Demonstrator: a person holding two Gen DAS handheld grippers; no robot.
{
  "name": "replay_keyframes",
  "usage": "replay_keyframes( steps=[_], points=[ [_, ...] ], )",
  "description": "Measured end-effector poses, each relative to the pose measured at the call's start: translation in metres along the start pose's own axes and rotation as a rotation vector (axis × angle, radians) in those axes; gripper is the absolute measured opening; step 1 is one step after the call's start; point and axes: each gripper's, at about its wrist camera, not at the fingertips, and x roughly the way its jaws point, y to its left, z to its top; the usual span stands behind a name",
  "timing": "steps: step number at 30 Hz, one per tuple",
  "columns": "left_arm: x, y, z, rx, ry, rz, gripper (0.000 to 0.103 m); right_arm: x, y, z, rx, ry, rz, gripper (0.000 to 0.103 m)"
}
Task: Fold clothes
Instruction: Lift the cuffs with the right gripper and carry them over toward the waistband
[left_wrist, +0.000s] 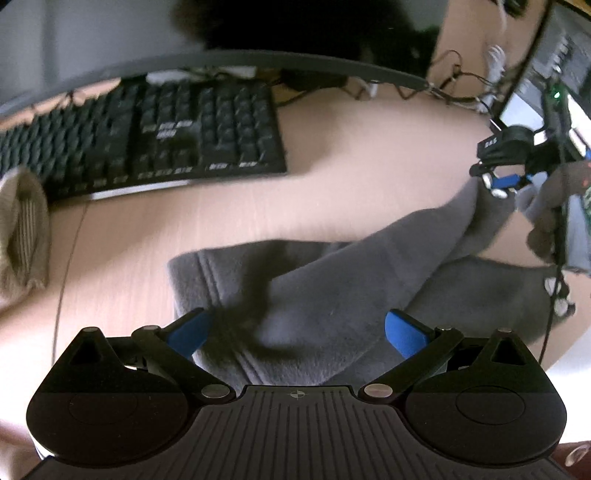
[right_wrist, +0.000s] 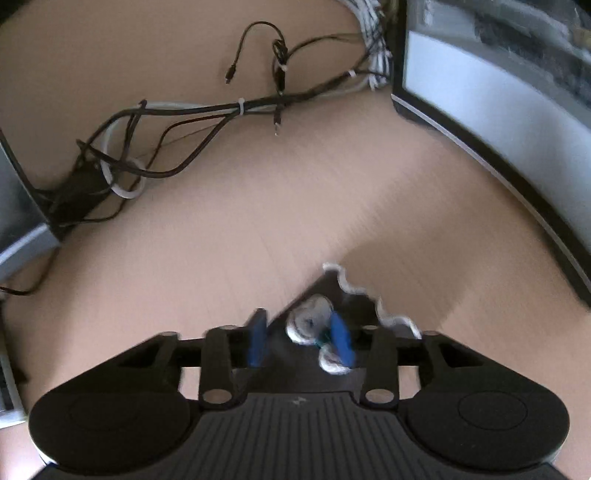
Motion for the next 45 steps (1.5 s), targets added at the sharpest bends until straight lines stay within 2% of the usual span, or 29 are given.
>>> replay_keyframes(
  steps=[2, 3, 4, 5, 7, 8, 13, 18, 21, 25, 28, 31, 34, 37, 38, 40, 43, 45],
  points=[
    [0.001, 0.003, -0.001, -0.006, 0.0, -0.007, 0.103, 0.003, 0.01, -0.003, -0.066, -0.016, -0.021, 0.044],
    [0.001, 0.004, 0.0, -0.007, 0.0, -0.01, 0.103, 0.003, 0.015, -0.005, -0.107, -0.03, -0.03, 0.039],
    [0.002, 0.005, 0.0, -0.008, 0.001, -0.012, 0.103, 0.002, 0.019, -0.007, -0.142, -0.041, -0.037, 0.028],
    [0.002, 0.006, 0.001, -0.009, 0.001, -0.015, 0.103, 0.001, 0.02, -0.007, -0.158, -0.045, -0.032, 0.024],
    [0.003, 0.007, 0.003, -0.007, 0.005, -0.021, 0.103, -0.005, 0.015, -0.003, -0.137, -0.048, -0.003, 0.016],
    [0.003, 0.007, 0.004, -0.003, 0.007, -0.024, 0.103, -0.012, 0.01, -0.002, -0.116, -0.058, 0.016, 0.015],
    [0.005, 0.008, 0.006, 0.032, 0.017, -0.04, 0.103, -0.069, -0.024, -0.002, -0.016, -0.147, 0.111, 0.014],
    [0.005, 0.007, 0.005, 0.07, 0.023, -0.052, 0.103, -0.131, -0.06, -0.017, 0.059, -0.223, 0.184, 0.014],
    [0.001, 0.006, 0.003, 0.096, 0.017, -0.059, 0.103, -0.156, -0.081, -0.038, 0.101, -0.234, 0.2, 0.014],
    [-0.007, 0.004, -0.003, 0.145, -0.005, -0.076, 0.103, -0.175, -0.106, -0.075, 0.159, -0.199, 0.179, 0.013],
    [-0.012, 0.008, -0.008, 0.169, -0.014, -0.07, 0.103, -0.176, -0.123, -0.103, 0.205, -0.119, 0.159, 0.014],
    [-0.012, 0.021, -0.015, 0.168, 0.001, -0.029, 0.103, -0.169, -0.143, -0.125, 0.248, -0.039, 0.126, 0.014],
    [-0.01, 0.039, -0.018, 0.147, 0.023, 0.03, 0.103, -0.174, -0.159, -0.133, 0.289, -0.051, 0.081, 0.019],
    [-0.019, 0.051, -0.017, 0.127, 0.009, 0.038, 0.103, -0.18, -0.169, -0.131, 0.314, -0.088, 0.073, 0.034],
    [-0.024, 0.051, -0.017, 0.131, -0.004, 0.032, 0.103, -0.18, -0.169, -0.129, 0.31, -0.095, 0.076, 0.034],
    [-0.036, 0.041, -0.017, 0.178, -0.052, 0.001, 0.103, -0.178, -0.168, -0.124, 0.298, -0.104, 0.083, 0.035],
    [-0.049, 0.017, -0.021, 0.284, -0.102, -0.068, 0.103, -0.165, -0.157, -0.122, 0.27, -0.073, 0.111, 0.04],
    [-0.047, -0.002, -0.026, 0.395, -0.115, -0.038, 0.101, -0.157, -0.147, -0.119, 0.225, -0.058, 0.13, 0.033]
  ],
)
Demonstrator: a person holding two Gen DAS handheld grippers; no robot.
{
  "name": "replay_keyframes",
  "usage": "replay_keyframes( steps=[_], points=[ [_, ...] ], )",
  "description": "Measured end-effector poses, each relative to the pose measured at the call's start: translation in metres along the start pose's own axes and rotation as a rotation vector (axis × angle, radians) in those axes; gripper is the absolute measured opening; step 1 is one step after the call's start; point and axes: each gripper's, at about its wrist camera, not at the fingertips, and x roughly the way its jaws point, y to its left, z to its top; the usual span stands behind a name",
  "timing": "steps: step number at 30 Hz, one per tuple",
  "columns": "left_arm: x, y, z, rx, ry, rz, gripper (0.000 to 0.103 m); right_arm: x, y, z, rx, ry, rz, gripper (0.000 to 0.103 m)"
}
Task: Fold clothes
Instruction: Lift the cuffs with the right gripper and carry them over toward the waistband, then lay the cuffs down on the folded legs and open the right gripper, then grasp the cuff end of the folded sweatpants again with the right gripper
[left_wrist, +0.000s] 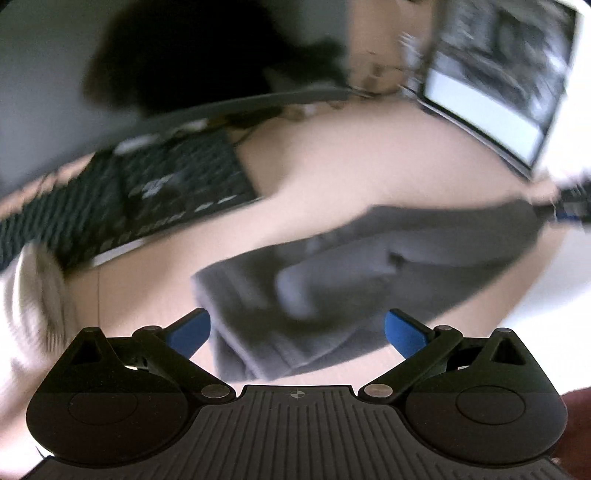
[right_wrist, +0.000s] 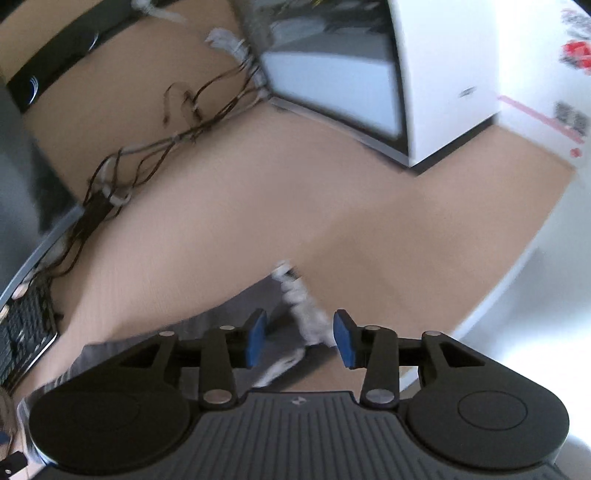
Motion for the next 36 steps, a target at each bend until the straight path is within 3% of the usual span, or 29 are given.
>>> replay_keyframes(
  steps=[2, 4, 6, 8, 9, 10, 14, 15, 16, 18, 19, 21, 23, 25, 29, 33, 36],
  points=[
    [0.012, -0.014, 0.0, 0.087, 0.019, 0.024, 0.095, 0.007, 0.009, 0.001, -0.036, 0.014, 0.018, 0.017],
    [0.028, -0.021, -0.003, 0.132, 0.064, 0.029, 0.048, 0.011, 0.015, 0.006, -0.06, 0.016, 0.034, 0.014],
    [0.039, -0.022, -0.008, 0.183, 0.073, 0.049, 0.044, 0.009, 0.019, 0.011, -0.077, 0.006, 0.042, 0.012],
    [0.04, -0.019, -0.007, 0.201, 0.069, 0.048, 0.03, 0.004, 0.02, 0.016, -0.086, -0.008, 0.053, 0.01],
    [0.036, -0.016, -0.004, 0.193, 0.069, 0.047, 0.014, -0.001, 0.019, 0.017, -0.084, -0.016, 0.062, 0.01],
    [0.028, -0.012, 0.0, 0.183, 0.057, 0.05, 0.013, -0.006, 0.018, 0.018, -0.081, -0.025, 0.07, 0.01],
    [0.001, 0.015, 0.003, 0.134, 0.037, 0.086, 0.015, -0.019, 0.009, 0.017, -0.069, -0.032, 0.09, 0.01],
    [0.001, 0.02, 0.0, 0.128, 0.057, 0.096, 0.023, -0.014, 0.004, 0.013, -0.065, -0.01, 0.081, 0.01],
    [0.002, 0.022, -0.004, 0.129, 0.077, 0.105, 0.038, -0.009, -0.001, 0.008, -0.061, 0.017, 0.069, 0.012],
    [0.003, 0.028, -0.012, 0.137, 0.117, 0.129, 0.05, 0.002, -0.01, -0.002, -0.045, 0.056, 0.027, 0.017],
    [0.002, 0.03, -0.013, 0.129, 0.127, 0.132, 0.051, 0.006, -0.015, -0.006, -0.03, 0.063, 0.005, 0.022],
    [-0.004, 0.034, -0.01, 0.097, 0.12, 0.119, 0.052, 0.003, -0.019, -0.008, -0.029, 0.039, -0.024, 0.022],
    [-0.012, 0.036, 0.001, 0.043, 0.088, 0.084, 0.065, -0.004, -0.016, -0.004, -0.056, -0.003, -0.045, 0.022],
    [-0.013, 0.036, 0.012, -0.026, 0.057, 0.03, 0.085, -0.013, -0.006, -0.001, -0.104, -0.034, -0.021, 0.022],
    [0.012, 0.024, 0.023, -0.13, 0.076, -0.078, 0.085, -0.012, 0.021, -0.013, -0.182, 0.012, 0.1, 0.022],
    [0.056, 0.013, 0.017, -0.185, 0.166, -0.07, 0.085, 0.027, 0.038, -0.026, -0.24, 0.067, 0.097, 0.022],
    [0.067, 0.013, 0.022, -0.241, 0.152, -0.052, 0.09, 0.049, 0.046, -0.004, -0.281, 0.061, 0.129, 0.022]
  ],
)
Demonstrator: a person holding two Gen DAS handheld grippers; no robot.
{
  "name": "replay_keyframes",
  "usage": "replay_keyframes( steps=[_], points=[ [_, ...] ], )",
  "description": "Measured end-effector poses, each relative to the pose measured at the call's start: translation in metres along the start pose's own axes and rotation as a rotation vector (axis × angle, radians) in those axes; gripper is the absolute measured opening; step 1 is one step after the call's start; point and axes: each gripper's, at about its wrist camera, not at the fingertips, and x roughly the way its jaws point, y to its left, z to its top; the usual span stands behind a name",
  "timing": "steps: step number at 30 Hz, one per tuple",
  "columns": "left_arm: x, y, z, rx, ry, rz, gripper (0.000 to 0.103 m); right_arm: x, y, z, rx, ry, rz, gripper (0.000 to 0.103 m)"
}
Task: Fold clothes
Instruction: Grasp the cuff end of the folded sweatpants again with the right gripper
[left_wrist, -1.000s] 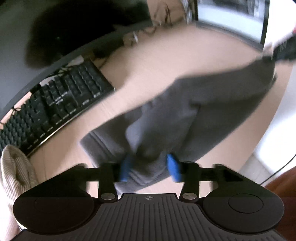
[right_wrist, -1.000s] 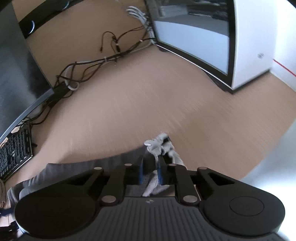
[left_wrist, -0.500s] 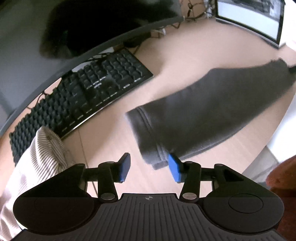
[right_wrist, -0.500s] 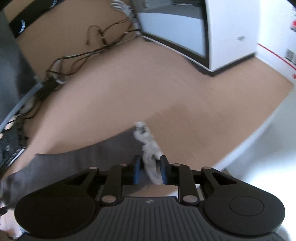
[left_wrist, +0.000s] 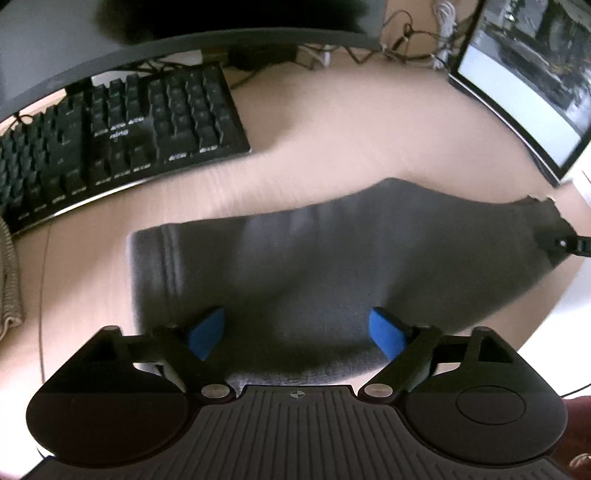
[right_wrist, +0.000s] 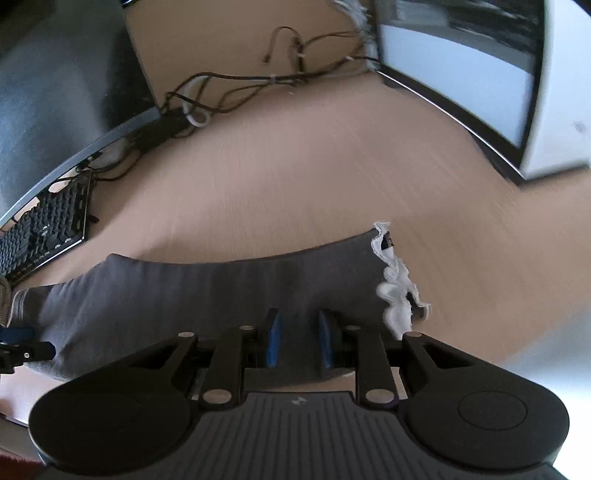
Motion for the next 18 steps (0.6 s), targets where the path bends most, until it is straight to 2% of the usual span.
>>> replay_keyframes(
  steps=[5, 10, 14, 18],
  points=[
    [0.017, 0.002, 0.023, -0.097, -0.039, 0.03, 0.093, 0.039, -0.008, 0.052, -0.019, 0.012, 0.063, 0.021],
    [0.032, -0.005, 0.047, -0.142, -0.058, 0.109, 0.094, 0.057, -0.004, 0.075, -0.055, 0.018, 0.086, 0.021],
    [0.034, -0.006, 0.052, -0.135, -0.053, 0.131, 0.094, 0.06, -0.01, 0.076, -0.046, 0.038, 0.121, 0.021],
    [0.029, -0.011, 0.055, -0.153, -0.044, 0.149, 0.094, 0.053, -0.011, 0.07, -0.089, 0.026, 0.135, 0.021]
  ],
)
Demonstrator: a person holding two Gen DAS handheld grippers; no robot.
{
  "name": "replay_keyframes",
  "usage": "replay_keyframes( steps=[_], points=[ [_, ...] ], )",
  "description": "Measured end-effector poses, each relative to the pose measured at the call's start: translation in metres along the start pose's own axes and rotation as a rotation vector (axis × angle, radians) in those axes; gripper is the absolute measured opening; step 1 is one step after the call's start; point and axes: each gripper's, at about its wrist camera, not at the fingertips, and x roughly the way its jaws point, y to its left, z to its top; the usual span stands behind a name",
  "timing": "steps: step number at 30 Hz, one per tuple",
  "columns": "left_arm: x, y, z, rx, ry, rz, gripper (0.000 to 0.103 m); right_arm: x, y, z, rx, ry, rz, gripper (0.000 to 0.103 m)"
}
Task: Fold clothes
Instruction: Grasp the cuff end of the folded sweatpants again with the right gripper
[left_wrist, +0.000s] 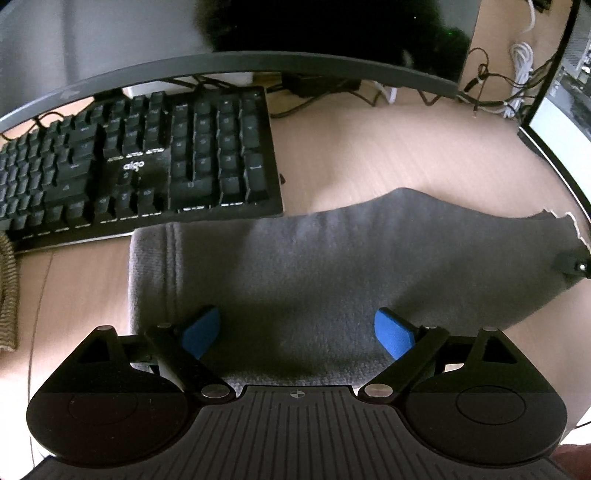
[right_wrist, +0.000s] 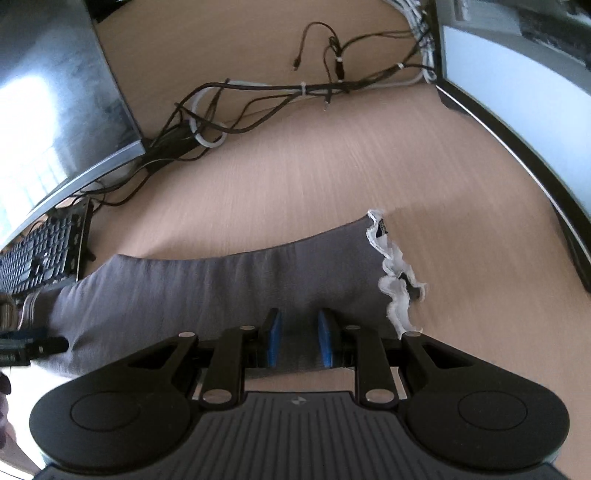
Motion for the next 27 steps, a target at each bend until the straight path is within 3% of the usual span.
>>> replay_keyframes(
  steps=[7, 10, 13, 15, 16, 17, 18, 24, 27],
  points=[
    [-0.025, -0.045, 0.026, 0.043, -0.053, -0.096, 0.094, -0.02, 0.009, 0.013, -0.147, -0.114, -0.107, 0.029],
    [-0.018, -0.082, 0.047, 0.071, -0.047, -0.165, 0.094, -0.018, -0.002, 0.017, -0.144, -0.114, -0.138, 0.035],
    [-0.003, -0.12, 0.059, 0.106, -0.034, -0.169, 0.095, -0.011, -0.013, 0.019, -0.137, -0.093, -0.167, 0.044],
    [0.007, -0.133, 0.058, 0.102, -0.014, -0.158, 0.095, -0.008, -0.02, 0.02, -0.128, -0.071, -0.147, 0.044],
    [0.011, -0.137, 0.057, 0.094, 0.001, -0.152, 0.095, -0.007, -0.022, 0.02, -0.129, -0.061, -0.13, 0.039],
    [0.016, -0.14, 0.055, 0.084, 0.017, -0.145, 0.095, -0.006, -0.024, 0.02, -0.133, -0.051, -0.112, 0.017],
    [0.019, -0.14, 0.052, 0.07, 0.035, -0.136, 0.095, -0.007, -0.022, 0.021, -0.151, -0.056, -0.105, 0.005],
    [0.014, -0.132, 0.05, 0.024, 0.028, -0.094, 0.095, -0.023, -0.013, 0.042, -0.213, -0.139, -0.07, 0.002],
    [0.019, -0.128, 0.049, -0.001, 0.047, -0.09, 0.096, -0.007, -0.02, 0.045, -0.192, -0.105, -0.097, 0.002]
  ],
)
